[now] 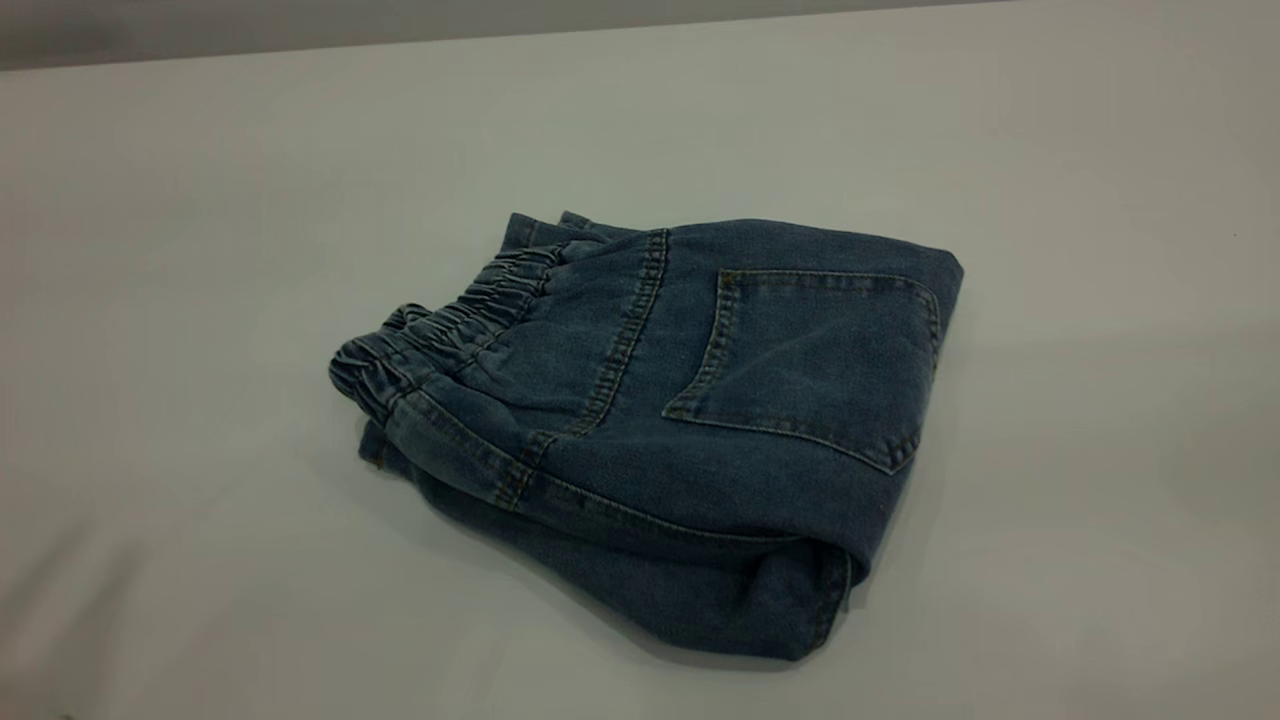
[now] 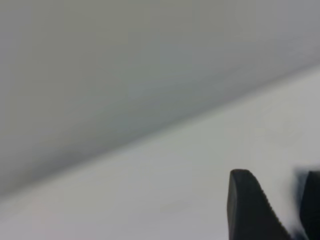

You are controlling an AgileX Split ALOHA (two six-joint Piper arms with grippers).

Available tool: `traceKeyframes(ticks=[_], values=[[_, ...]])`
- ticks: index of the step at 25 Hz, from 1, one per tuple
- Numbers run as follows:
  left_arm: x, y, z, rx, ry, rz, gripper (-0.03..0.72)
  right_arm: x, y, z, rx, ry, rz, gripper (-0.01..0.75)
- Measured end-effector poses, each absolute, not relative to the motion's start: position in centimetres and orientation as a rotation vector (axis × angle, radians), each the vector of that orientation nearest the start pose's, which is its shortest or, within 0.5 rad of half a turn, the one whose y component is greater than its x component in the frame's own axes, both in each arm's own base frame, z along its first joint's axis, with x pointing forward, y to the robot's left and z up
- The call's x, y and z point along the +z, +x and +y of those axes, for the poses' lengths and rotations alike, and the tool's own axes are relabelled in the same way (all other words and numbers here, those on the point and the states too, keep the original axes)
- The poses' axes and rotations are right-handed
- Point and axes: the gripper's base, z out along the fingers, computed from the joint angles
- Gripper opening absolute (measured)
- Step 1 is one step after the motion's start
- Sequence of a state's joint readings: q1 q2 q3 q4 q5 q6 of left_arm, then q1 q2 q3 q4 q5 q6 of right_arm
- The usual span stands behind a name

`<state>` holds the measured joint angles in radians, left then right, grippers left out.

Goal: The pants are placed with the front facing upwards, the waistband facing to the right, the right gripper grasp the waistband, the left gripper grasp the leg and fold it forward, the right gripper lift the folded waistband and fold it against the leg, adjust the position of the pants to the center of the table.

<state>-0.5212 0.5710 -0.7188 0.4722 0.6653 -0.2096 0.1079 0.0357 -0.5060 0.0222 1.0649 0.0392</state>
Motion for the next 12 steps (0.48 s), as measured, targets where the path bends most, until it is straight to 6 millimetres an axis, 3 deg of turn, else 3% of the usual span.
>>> traceKeyframes(ticks=[6,12], values=[[33.8,5.1,-2.1,-0.161,0.612,2.047,0.272,27.9,0.0,0.2,0.117,-0.072,2.079,0.412],[30.0,1.9,-1.4,-0.303,0.614,2.201,0.272,27.9,0.0,0.2,0.118,-0.072,2.079,0.412]])
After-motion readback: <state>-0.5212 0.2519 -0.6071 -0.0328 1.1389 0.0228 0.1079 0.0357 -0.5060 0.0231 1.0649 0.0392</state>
